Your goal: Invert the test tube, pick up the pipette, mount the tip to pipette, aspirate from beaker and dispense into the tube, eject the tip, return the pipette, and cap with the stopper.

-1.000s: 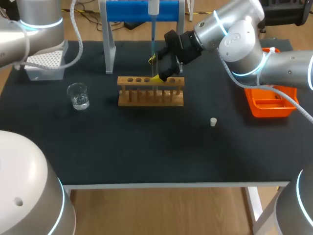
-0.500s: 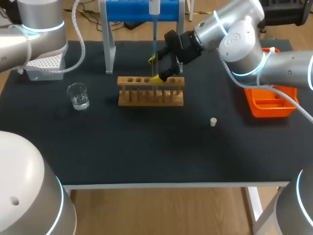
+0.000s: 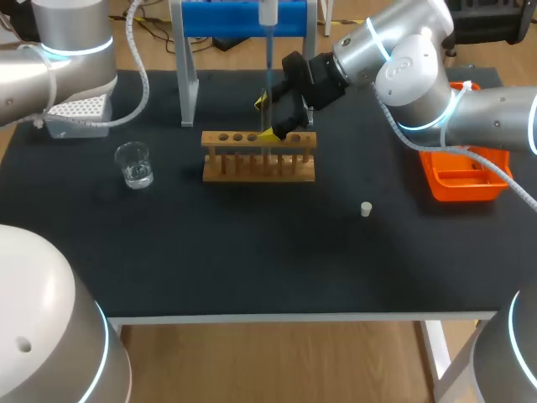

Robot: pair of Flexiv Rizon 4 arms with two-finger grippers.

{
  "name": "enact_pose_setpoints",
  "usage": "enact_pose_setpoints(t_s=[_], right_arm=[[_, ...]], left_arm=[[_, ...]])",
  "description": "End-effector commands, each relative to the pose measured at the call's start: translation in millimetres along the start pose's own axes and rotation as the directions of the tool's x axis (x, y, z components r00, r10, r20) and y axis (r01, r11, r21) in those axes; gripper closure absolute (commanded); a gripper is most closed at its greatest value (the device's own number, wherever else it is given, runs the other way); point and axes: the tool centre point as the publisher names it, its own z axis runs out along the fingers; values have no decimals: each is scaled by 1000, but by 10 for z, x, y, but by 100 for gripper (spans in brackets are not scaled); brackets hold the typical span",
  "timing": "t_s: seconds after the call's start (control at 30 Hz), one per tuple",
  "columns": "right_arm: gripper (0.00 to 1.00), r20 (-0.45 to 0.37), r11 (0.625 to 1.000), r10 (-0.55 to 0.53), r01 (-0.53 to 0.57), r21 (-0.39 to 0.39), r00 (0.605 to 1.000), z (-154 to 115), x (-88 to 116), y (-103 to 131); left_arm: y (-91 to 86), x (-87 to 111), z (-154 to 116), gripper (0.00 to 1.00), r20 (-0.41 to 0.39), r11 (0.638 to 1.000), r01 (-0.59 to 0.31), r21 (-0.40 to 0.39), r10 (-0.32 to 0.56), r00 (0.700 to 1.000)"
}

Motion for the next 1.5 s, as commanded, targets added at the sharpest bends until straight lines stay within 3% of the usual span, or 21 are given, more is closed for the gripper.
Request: enact_pose_setpoints(t_s=[0.03, 0.9, 1.5], right_arm=[[0, -3, 1000, 0, 0, 2, 1000, -4, -10, -1], [0, -3, 1000, 0, 0, 2, 1000, -4, -10, -1], [0, -3, 1000, 0, 0, 2, 1000, -4, -10, -1]], left_arm=[[2, 1, 11, 100, -4, 1000, 0, 1, 0, 1000], [43, 160, -21, 100, 22, 999, 25, -21, -25, 999], [105, 53, -34, 100, 54, 1000, 3, -10, -2, 999]])
